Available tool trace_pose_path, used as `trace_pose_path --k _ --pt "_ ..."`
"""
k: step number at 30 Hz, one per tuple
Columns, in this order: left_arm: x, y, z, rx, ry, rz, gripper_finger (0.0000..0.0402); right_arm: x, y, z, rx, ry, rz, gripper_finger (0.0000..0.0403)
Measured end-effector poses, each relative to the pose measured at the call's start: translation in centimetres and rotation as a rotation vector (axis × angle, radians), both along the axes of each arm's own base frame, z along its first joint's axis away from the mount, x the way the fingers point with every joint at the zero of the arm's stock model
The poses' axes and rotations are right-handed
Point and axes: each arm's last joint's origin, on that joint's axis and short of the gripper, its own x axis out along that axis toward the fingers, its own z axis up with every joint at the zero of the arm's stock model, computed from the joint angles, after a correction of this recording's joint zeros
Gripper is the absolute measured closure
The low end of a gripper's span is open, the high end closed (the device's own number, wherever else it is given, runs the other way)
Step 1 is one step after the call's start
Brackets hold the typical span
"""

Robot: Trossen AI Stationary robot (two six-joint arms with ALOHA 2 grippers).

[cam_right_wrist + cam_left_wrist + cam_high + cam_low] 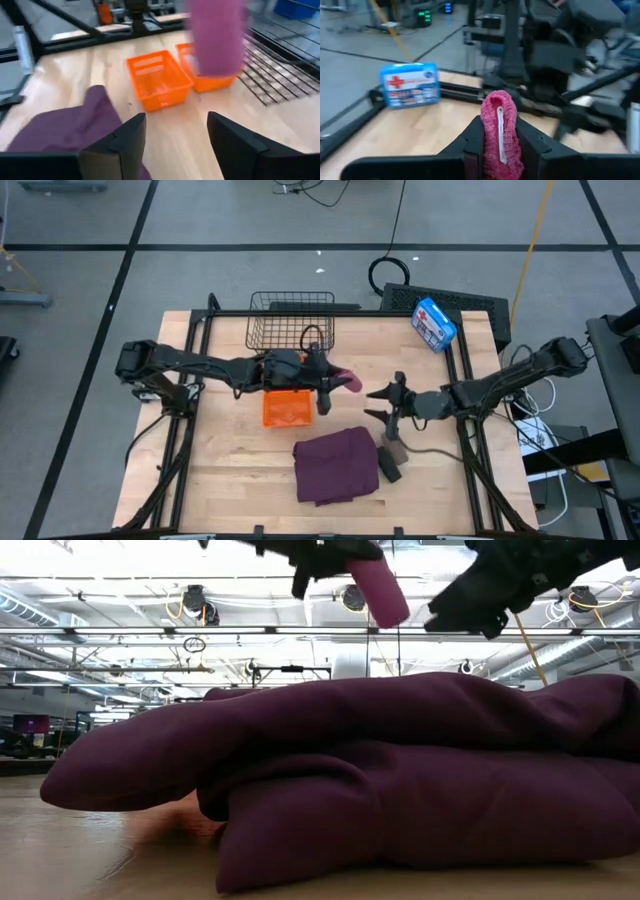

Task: Pick & place medical supplies in basket/bin
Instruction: Put the pink bandage into the bottom orange bin

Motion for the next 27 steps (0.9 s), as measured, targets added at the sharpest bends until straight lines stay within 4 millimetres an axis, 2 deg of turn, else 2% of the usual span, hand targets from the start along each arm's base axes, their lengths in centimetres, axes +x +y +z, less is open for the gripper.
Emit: trace_pose_path --k 4,8,16,20,27 --pt "-0.7 0.7 -1.9 -0.002 -0.157 -0.083 0.0336 -0.3 -0.1 -0.9 0.011 -0.011 -0.005 0.0198" --pt "-2.2 0.9 -3.2 -0.018 -0.350 -0.186 0.0336 -0.6 -0.5 -1.7 -0.016 -0.117 -0.005 0.0202" --pt "-3.9 0.8 -3.8 -0.037 -0.522 -0.223 0.0336 -1.7 -1.6 -1.3 -0.082 -0.559 0.005 0.0199" --pt "-4.0 0.7 -3.5 -0.041 -0.549 -0.226 0.0336 -0.9 -2.0 -1.4 -0.097 -0.616 0.038 0.0190" --pt "-4.0 0.1 -3.5 -0.050 -0.548 -0.223 0.0336 1.9 -2.6 -0.7 -0.119 -0.692 0.097 0.0175"
